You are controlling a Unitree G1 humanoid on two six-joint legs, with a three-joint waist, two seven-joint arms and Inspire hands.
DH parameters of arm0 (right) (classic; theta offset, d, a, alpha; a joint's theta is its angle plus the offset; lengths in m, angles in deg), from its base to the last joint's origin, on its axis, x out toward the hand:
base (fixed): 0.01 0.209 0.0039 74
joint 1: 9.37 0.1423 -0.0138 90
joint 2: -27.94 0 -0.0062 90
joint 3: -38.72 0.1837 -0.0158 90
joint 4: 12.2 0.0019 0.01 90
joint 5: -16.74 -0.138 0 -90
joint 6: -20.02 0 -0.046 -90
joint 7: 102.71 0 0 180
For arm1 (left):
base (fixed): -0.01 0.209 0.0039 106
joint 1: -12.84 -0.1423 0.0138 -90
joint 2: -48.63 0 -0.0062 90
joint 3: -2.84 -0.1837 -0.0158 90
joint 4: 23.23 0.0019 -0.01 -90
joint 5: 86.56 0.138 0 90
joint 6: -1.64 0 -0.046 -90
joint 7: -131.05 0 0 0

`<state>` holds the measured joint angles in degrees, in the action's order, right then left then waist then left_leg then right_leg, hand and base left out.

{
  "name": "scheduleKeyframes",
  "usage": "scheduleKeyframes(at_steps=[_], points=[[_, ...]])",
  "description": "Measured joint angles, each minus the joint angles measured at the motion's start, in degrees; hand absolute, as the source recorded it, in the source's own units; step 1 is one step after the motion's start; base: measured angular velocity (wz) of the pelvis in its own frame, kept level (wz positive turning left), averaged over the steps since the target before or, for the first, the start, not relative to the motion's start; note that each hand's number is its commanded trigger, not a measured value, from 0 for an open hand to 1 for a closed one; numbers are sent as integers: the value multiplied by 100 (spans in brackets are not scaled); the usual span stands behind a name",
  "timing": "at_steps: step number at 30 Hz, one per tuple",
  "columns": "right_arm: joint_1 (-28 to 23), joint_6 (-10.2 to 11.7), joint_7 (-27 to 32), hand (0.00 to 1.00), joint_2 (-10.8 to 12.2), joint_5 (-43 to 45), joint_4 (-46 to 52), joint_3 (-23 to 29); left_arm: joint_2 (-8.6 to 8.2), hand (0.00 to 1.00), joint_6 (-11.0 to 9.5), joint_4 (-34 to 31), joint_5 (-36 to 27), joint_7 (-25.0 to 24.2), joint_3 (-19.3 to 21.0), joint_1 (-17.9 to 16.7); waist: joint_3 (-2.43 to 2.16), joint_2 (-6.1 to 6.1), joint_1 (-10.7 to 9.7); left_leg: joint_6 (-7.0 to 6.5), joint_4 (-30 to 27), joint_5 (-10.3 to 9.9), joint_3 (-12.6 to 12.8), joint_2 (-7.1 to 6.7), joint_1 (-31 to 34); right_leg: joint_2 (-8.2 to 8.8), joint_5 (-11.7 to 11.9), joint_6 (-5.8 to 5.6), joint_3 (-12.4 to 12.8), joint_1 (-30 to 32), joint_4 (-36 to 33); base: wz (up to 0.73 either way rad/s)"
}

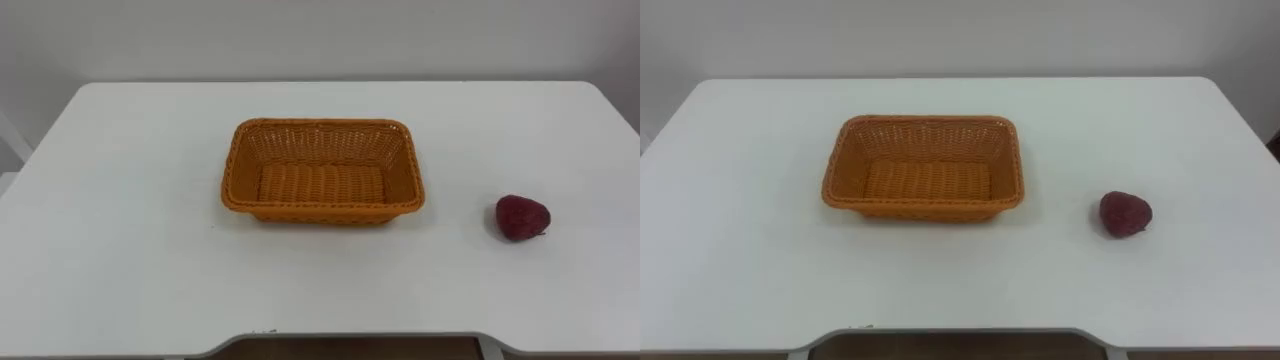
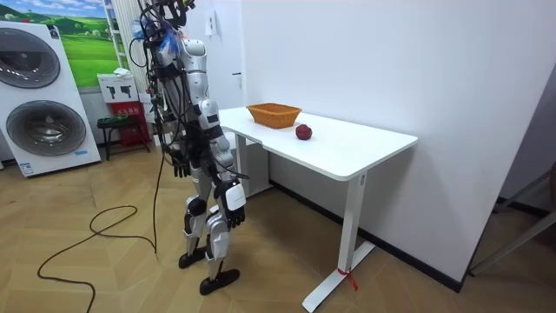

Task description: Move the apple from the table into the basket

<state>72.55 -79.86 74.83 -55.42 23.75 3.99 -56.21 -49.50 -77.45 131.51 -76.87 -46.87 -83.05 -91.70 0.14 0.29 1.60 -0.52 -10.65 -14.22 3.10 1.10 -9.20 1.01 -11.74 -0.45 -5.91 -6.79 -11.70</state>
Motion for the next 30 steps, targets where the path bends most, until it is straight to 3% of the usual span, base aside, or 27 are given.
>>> scheduleKeyframes(at_steps=[7,10,13,15,19,21,24,30], points=[[-19,-2,207,0,4,-218,-1,24,-2,0,3,1,0,22,18,13,-7,-9,-6,0,-13,0,3,0,1,2,0,0,9,3,-9,0],[-45,-7,457,0,19,-779,-3,346,-43,0,3,0,9,97,102,-4,-9,-24,6,0,19,0,70,9,-41,-5,-3,4,48,13,-27,-8],[-212,17,833,0,22,-1951,60,864,-48,0,-13,-3,-9,184,181,-35,-10,-18,-43,0,20,0,90,10,-54,-7,-3,4,67,2,-24,-6],[-183,140,1216,0,22,-3276,212,1446,-42,0,-40,1,-85,281,298,-65,-5,-11,-147,0,22,0,148,16,-53,-15,-3,4,128,33,-52,-11],[-174,302,1822,0,18,-5112,948,2550,-15,0,-277,-181,-125,346,805,-214,6,31,-353,0,30,0,155,6,-48,-5,-26,-1,126,82,-92,-1],[-132,604,2273,0,-5,-6095,1570,3052,89,0,-461,-197,-142,432,945,-284,8,57,-475,0,22,0,162,9,-41,-6,-28,2,123,83,-91,0],[108,986,2823,0,-133,-6708,1985,3538,172,0,-643,-206,-170,507,1080,-303,5,62,-508,0,35,0,226,9,-44,-16,-27,1,197,129,-95,-10],[246,1429,3926,0,-275,-7069,3014,3854,188,0,-727,-420,-122,519,1148,-414,-20,109,-516,-1,26,1,287,4,90,-25,-21,-9,283,273,-121,-6]])
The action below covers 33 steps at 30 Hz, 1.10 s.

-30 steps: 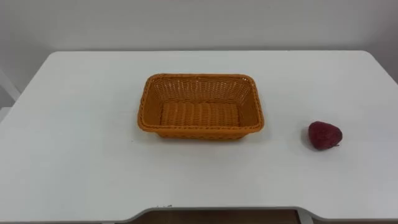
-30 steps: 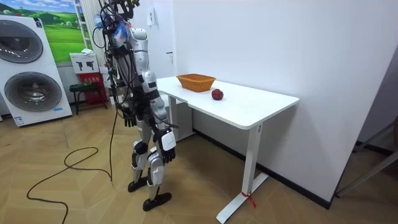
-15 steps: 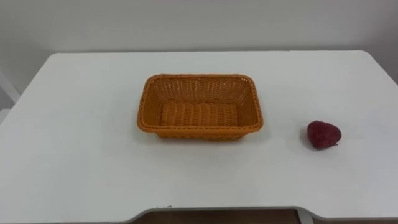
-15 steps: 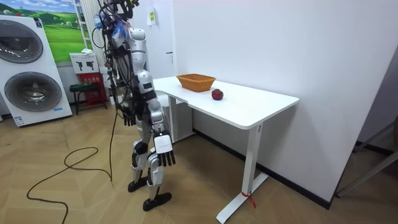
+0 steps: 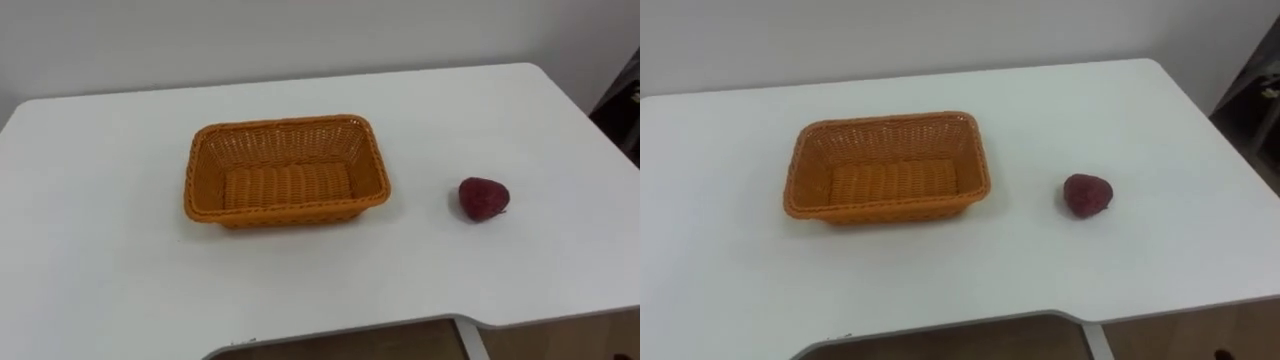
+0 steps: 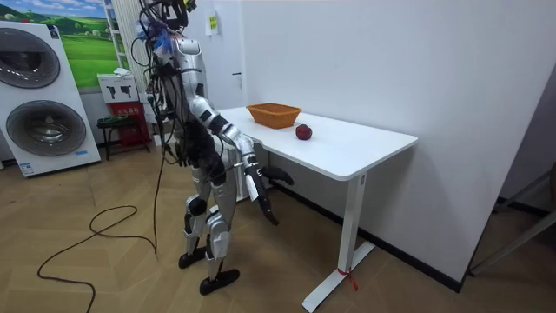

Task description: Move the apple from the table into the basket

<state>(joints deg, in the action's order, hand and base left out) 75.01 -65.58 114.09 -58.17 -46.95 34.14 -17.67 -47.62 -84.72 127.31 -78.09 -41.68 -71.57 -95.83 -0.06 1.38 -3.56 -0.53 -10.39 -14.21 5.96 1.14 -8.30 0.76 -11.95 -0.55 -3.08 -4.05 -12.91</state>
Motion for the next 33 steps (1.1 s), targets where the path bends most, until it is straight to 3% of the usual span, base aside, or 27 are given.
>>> scheduleKeyframes(at_steps=[7,10,15,21,33], points=[[10,444,1187,0,-65,513,1287,403,16,0,-76,-105,30,-4,-1,-81,13,-34,-99,0,-41,1,-11,-4,102,10,-2,2,-40,25,20,1],[14,447,1681,0,-62,1267,2019,320,15,0,-105,-115,122,-20,-12,-46,18,-47,-80,0,-35,1,-9,-5,119,10,-3,2,-28,57,16,-2],[7,737,2180,0,-132,2972,3258,-154,30,0,-179,-51,120,-1,-296,-11,24,-7,-30,0,-34,2,2,-4,162,8,0,0,-19,130,-3,0],[-71,820,1998,0,-175,4439,3818,-744,36,0,-294,97,119,1,-465,81,2,9,168,0,-25,2,6,1,145,-3,15,-1,8,167,17,-2],[-74,818,477,0,-175,4856,3891,-1901,40,0,-388,351,117,-178,-755,154,30,-32,364,0,-9,2,0,11,70,0,21,4,-21,84,17,0]])
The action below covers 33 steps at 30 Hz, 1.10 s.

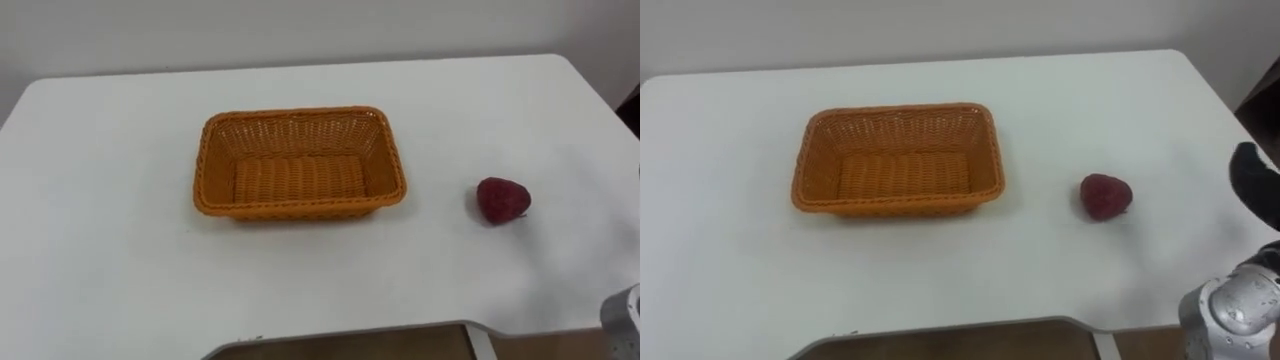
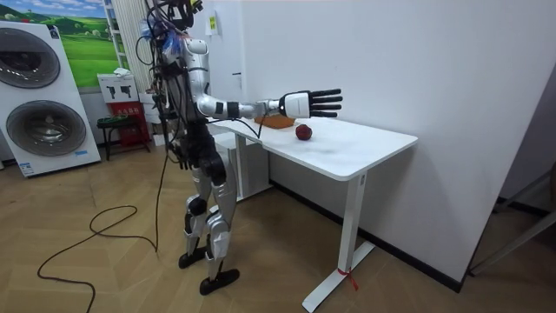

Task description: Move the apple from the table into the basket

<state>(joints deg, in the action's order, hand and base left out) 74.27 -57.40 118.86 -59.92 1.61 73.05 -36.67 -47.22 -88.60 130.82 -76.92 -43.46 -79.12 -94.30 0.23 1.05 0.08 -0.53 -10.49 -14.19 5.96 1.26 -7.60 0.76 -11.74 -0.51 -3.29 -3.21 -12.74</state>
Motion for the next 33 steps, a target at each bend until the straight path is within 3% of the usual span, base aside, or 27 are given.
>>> scheduleKeyframes(at_steps=[5,11,20,33], points=[[-3,-1,-507,0,-4,7,-280,-453,2,0,-2,-2,2,-10,-32,-9,46,81,33,0,-5,0,-9,7,-13,-2,1,3,-39,-58,22,3],[-7,-43,-1197,0,-1,274,-587,-897,10,0,-14,0,6,-2,-166,-32,27,124,49,0,-4,0,-10,1,11,2,2,1,-27,-68,23,1],[-12,-46,-1779,0,0,914,-587,-1001,27,0,-19,11,5,-114,-256,9,-18,69,140,0,-4,0,-3,4,-24,-5,6,6,1,-94,17,-1],[1,-165,-2391,0,-6,899,-910,-1129,75,0,-9,13,128,-256,-255,103,-5,60,204,1,-39,0,-126,-2,-45,20,13,6,-159,-195,24,6]])
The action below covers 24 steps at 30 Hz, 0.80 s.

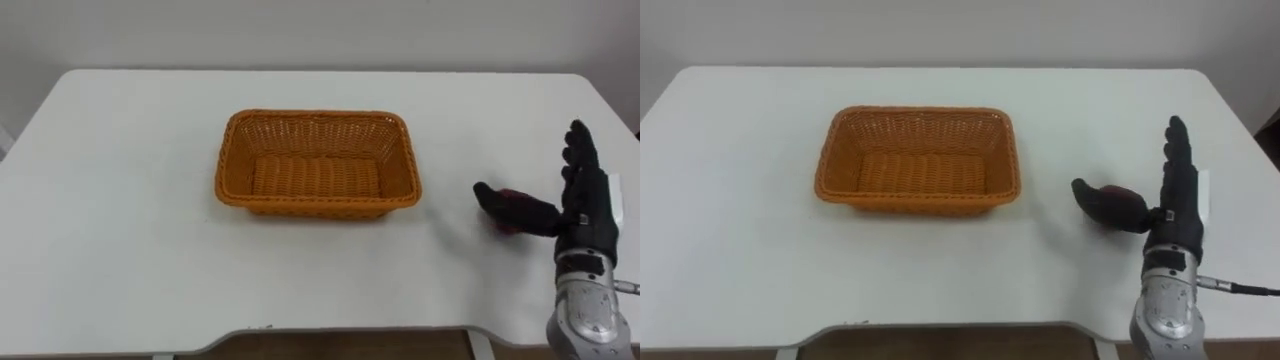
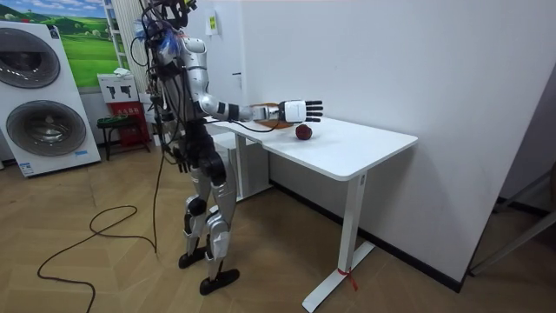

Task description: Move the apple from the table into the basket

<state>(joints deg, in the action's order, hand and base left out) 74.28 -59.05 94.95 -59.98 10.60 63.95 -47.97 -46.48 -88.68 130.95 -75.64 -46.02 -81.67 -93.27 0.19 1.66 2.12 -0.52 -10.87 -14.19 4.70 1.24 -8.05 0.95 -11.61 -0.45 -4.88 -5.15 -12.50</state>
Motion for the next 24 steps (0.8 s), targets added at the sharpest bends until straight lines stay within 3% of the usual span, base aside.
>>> scheduleKeyframes(at_steps=[3,10,18,19,20,21,24], points=[[17,-110,-112,0,0,16,-220,-1,0,0,10,2,71,-1,1,-2,3,8,11,0,-7,0,-11,-1,40,1,0,0,-9,23,1,0],[21,-108,-265,0,-20,28,-323,6,0,0,62,-2,125,-21,6,-4,8,20,-3,0,3,0,-21,2,54,-2,16,4,-34,0,88,0],[83,-112,-598,0,-192,350,-818,11,21,0,50,-21,123,-121,48,2,16,44,-13,1,10,0,-106,6,-51,1,34,8,-132,-157,189,5],[84,-114,-608,23,-192,372,-831,12,21,0,50,-21,123,-127,47,-3,16,41,-8,1,9,0,-106,6,-55,0,34,8,-133,-163,189,0],[84,-114,-657,38,-192,411,-860,11,22,0,51,-21,122,-134,47,-6,17,38,-8,1,6,0,-107,7,-57,0,34,9,-137,-170,189,0],[85,-114,-677,100,-193,444,-918,11,22,0,51,-24,124,-138,48,-3,15,39,-5,1,5,0,-119,6,-55,2,34,9,-149,-172,186,3],[90,-153,-700,100,-193,524,-1134,11,22,0,52,-26,126,-165,47,3,10,52,-6,1,-3,0,-162,-1,-56,7,34,9,-159,-171,187,3]])
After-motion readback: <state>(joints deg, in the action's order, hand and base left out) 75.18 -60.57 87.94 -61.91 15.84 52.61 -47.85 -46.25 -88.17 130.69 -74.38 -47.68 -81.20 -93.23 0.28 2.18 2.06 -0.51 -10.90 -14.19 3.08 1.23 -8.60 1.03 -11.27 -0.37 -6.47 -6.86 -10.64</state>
